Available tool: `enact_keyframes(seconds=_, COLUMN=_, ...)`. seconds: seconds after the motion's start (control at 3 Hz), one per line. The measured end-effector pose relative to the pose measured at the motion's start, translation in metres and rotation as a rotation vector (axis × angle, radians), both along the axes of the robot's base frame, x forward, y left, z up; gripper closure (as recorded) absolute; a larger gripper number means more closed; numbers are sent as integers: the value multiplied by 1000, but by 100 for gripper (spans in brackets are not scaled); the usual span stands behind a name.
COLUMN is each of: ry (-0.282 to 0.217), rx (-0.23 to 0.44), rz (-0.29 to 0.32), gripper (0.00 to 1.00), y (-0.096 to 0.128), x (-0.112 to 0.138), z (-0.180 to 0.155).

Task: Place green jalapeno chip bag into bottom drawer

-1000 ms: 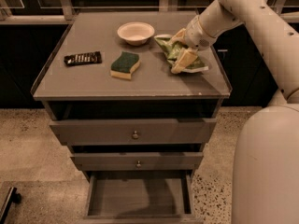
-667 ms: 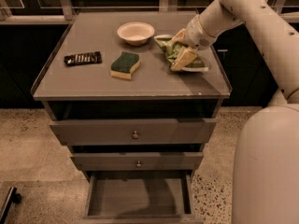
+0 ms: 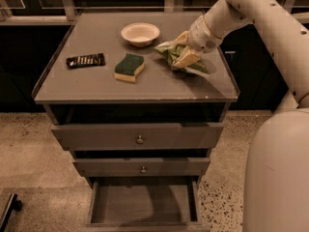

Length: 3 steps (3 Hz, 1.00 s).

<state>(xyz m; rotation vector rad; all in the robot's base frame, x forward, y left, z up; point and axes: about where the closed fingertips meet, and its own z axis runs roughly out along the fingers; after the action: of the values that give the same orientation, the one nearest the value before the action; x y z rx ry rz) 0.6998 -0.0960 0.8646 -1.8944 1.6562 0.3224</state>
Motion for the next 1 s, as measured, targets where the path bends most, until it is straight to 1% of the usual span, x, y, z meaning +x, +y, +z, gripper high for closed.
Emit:
enact_keyframes(seconds=0.33, ry=-29, rx=85, rz=29, gripper=100, y=5, x=-47, z=40)
enact_keyframes(seconds=0.67, ry=-125, rx=217, rz=8, gripper=100, y=17, x=-112, z=103)
enact_keyframes(seconds=1.0, ry=-218, rx=373, rz=12, gripper=100, y=55, x=-172, z=149)
